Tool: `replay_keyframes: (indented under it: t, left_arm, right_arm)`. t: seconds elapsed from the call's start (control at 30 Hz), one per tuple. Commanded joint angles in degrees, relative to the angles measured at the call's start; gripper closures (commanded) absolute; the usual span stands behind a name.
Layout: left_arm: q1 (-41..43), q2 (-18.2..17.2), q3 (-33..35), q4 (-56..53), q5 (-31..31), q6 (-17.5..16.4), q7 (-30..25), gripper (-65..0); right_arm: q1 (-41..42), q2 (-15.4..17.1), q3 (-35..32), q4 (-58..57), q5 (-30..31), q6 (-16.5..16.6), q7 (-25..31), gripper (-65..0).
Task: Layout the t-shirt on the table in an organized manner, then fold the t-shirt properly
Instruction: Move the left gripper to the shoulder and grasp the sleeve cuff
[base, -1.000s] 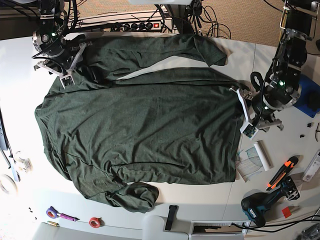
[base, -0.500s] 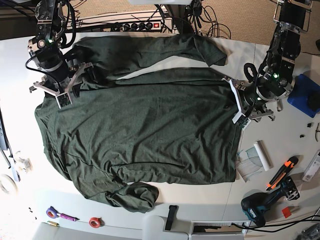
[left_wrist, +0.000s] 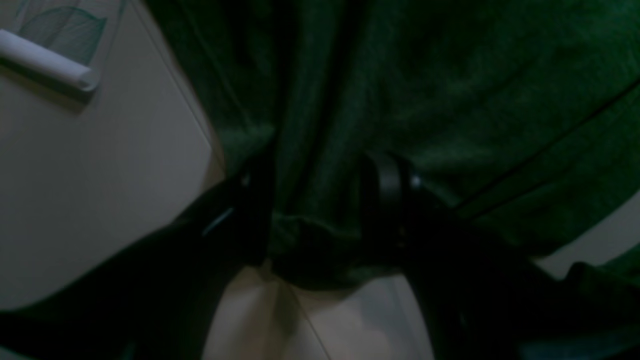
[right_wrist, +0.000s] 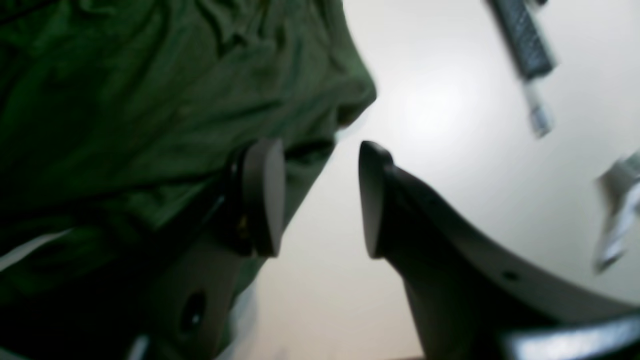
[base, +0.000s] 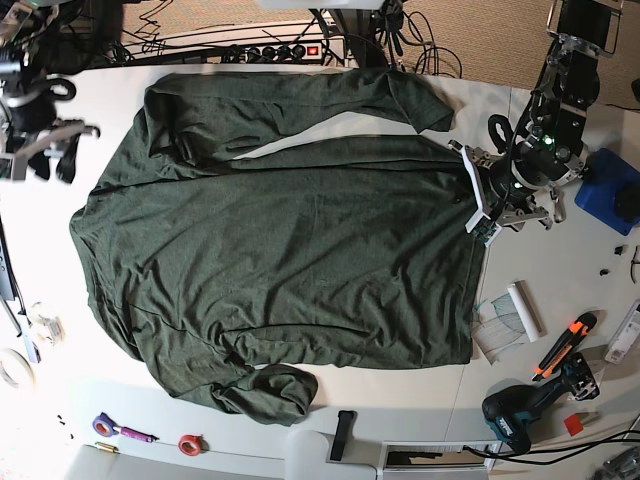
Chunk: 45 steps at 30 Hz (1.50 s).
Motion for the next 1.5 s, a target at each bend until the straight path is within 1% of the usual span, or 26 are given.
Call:
replay_keyframes:
  t: [0.0, 0.1, 0.13, 0.2, 0.23, 0.27, 0.4, 0.47, 0.53, 0.6, 0.73, 0.97, 1.07, 1.13, 1.2, 1.27, 1.37, 1.47]
  left_arm:
    - [-0.8, -0.5, -0.3, 1.0, -0.2, 0.0, -1.1, -28.4]
    - [-0.8, -0.5, -0.3, 1.0, -0.2, 0.0, -1.0, -28.4]
    - [-0.8, -0.5, -0.3, 1.0, -0.1, 0.0, -1.0, -28.4]
    - [-0.8, -0.5, -0.3, 1.0, -0.1, 0.0, -0.9, -28.4]
    - [-0.8, -0.5, -0.3, 1.0, -0.1, 0.0, -0.9, -28.4]
    - [-0.8, -0.5, -0.3, 1.0, -0.1, 0.0, -0.9, -28.4]
    - [-0.8, -0.5, -0.3, 1.0, -0.2, 0.0, -1.0, -28.4]
    - [-0.8, -0.5, -0.3, 1.0, -0.2, -0.1, -1.1, -28.4]
    - [-0.8, -0.5, -0.3, 1.0, -0.2, 0.0, -1.1, -28.4]
    - [-0.8, -0.5, -0.3, 1.0, -0.2, 0.0, -1.1, -28.4]
    - [-0.8, -0.5, -0.3, 1.0, -0.2, -0.1, -1.2, -28.4]
    - [-0.8, -0.5, -0.3, 1.0, -0.2, -0.1, -1.5, -28.4]
    - [-0.8, -0.5, -0.3, 1.0, -0.2, -0.1, -1.5, -28.4]
    - [-1.0, -0.5, -0.3, 1.0, -0.2, -0.2, -1.5, -28.4]
    - [-1.2, -0.5, -0.3, 1.0, -0.2, -1.1, -1.5, -28.4]
    - [-1.3, -0.5, -0.3, 1.0, -0.2, -1.3, -1.5, -28.4]
    - [-1.2, -0.5, -0.3, 1.0, -0.2, -1.3, -1.5, -28.4]
    - [-1.3, -0.5, -0.3, 1.0, -0.2, -1.3, -1.5, -28.4]
  right_arm:
    - [-0.6, -0.6, 0.8, 0.9, 1.4, 0.7, 1.0, -24.7]
    - [-1.9, -4.4, 0.9, 0.9, 2.2, 1.6, 0.5, -24.8]
    - [-2.1, -5.3, 0.9, 0.9, 2.2, 2.1, 0.1, -25.9]
    - [-2.3, -6.4, 0.9, 0.9, 2.3, 3.1, -2.0, -32.1]
    - [-2.3, -6.5, 0.9, 0.9, 2.4, 3.7, -3.6, -34.3]
    - [-2.4, -6.5, 0.9, 0.9, 2.4, 3.7, -5.1, -34.8]
    - [-3.9, -6.5, 0.9, -2.6, 4.0, 4.2, -5.6, -34.8]
    - [-4.6, -6.5, 0.9, -6.2, 4.7, 5.7, -5.5, -34.8]
    - [-4.7, -6.5, 0.9, -9.6, 6.2, 8.2, -5.3, -34.8]
    - [-4.7, -6.5, 0.8, -12.2, 9.3, 10.0, -5.7, -34.8]
    - [-4.7, -6.5, 0.8, -14.5, 16.0, 13.8, -8.5, -34.8]
    - [-4.7, -6.5, 0.8, -14.8, 16.3, 13.9, -9.3, -34.8]
    - [-4.5, -6.5, 0.6, -14.8, 16.2, 13.9, -8.1, -34.8]
    - [-4.2, -6.5, -0.2, -14.8, 15.7, 13.9, -7.9, -34.8]
    - [-4.2, -6.5, -2.0, -14.8, 15.6, 13.9, -8.0, -34.8]
    - [-4.2, -6.5, -4.3, -14.8, 14.2, 13.9, -7.6, -34.8]
    - [-4.2, -6.5, -7.6, -15.2, 8.8, 12.6, -4.5, -34.8]
    - [-4.2, -6.5, -9.9, -16.5, 8.3, 12.5, -4.4, -34.8]
